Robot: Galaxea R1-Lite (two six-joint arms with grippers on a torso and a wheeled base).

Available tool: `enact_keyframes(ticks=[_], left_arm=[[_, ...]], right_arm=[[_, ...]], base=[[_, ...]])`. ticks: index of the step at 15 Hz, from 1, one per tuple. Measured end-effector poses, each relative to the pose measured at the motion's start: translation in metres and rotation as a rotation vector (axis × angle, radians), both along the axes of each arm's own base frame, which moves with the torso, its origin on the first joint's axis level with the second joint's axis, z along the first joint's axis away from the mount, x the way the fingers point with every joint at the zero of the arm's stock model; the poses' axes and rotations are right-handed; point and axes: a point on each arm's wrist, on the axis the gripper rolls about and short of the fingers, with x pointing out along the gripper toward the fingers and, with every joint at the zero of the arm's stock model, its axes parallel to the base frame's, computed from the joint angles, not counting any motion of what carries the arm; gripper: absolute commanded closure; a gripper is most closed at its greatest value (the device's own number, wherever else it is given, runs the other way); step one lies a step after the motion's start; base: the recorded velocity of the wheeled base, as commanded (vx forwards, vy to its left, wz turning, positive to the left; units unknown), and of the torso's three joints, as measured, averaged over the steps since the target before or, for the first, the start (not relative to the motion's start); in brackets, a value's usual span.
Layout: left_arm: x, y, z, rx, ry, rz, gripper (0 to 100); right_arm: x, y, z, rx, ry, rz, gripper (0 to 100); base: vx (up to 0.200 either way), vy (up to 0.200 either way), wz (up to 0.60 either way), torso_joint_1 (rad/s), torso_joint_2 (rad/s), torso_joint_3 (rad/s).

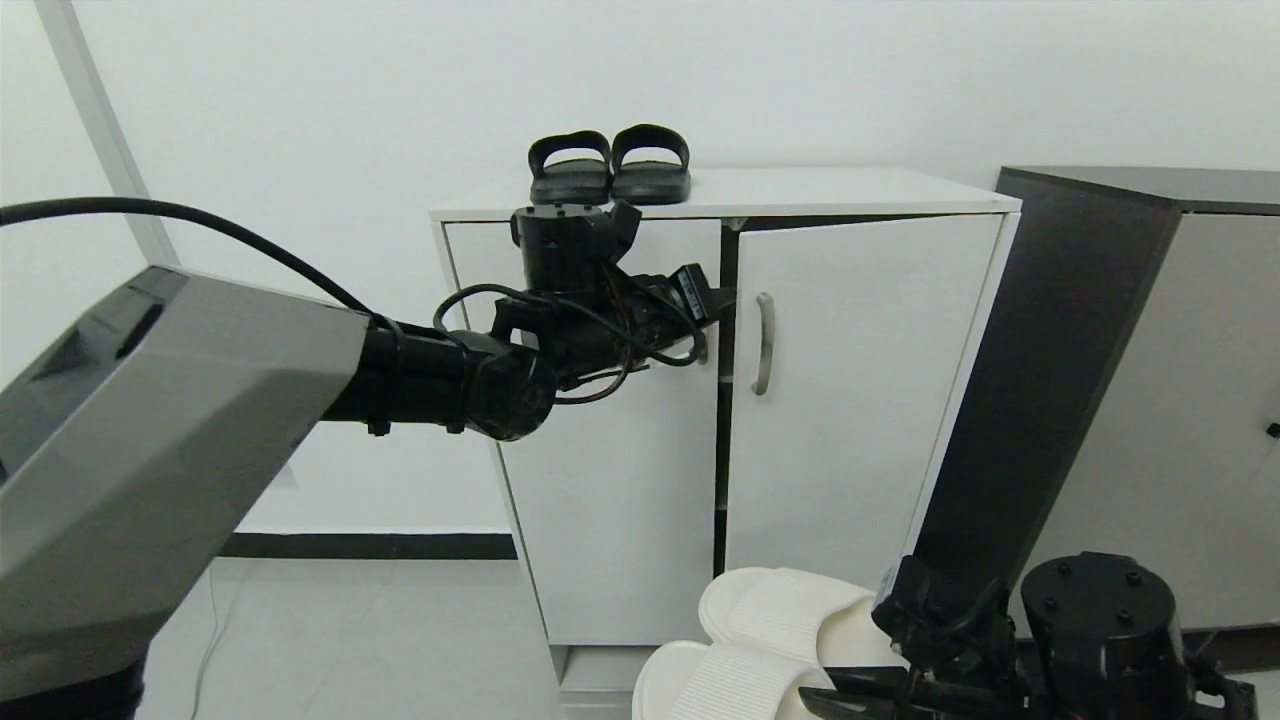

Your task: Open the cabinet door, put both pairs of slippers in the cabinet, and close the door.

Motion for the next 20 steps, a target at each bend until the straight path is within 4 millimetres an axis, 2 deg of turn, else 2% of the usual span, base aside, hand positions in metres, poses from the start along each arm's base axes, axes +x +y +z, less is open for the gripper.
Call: enact_keyframes(ticks=[9,12,14,17,20], left_arm=[[0.009,-0.004,-0.014,0.007,0.021,0.010,100],[0.009,-0.005,-0.017,0.012,0.026,0.026,100],[0.000,-0.016,-0.020,0.014,0.021,0.022,100],[-0.032,-0.044,-0.020,0.004,0.003,-0.057,100],[-0.039,-0.045,-0.015,-0.001,-0.004,-0.066,100]], right_arm=[[-0.003,0.002,-0.001,-0.004,0.004,0.014,100],[-0.005,0.003,-0.001,-0.005,0.005,0.023,100],[-0.005,0.004,-0.002,-0.009,0.008,0.025,100],[-0.005,0.004,-0.002,-0.009,0.008,0.026,100],[-0.006,0.004,-0.002,-0.010,0.009,0.029,100]], base=[[0.000,0.000,0.00,0.000,0.00,0.000],[-0.200,0.000,0.00,0.007,0.00,0.004],[-0.200,0.000,0.00,0.000,0.00,0.002],[-0.200,0.000,0.00,0.001,0.00,0.001],[0.000,0.000,0.00,0.000,0.00,0.000]])
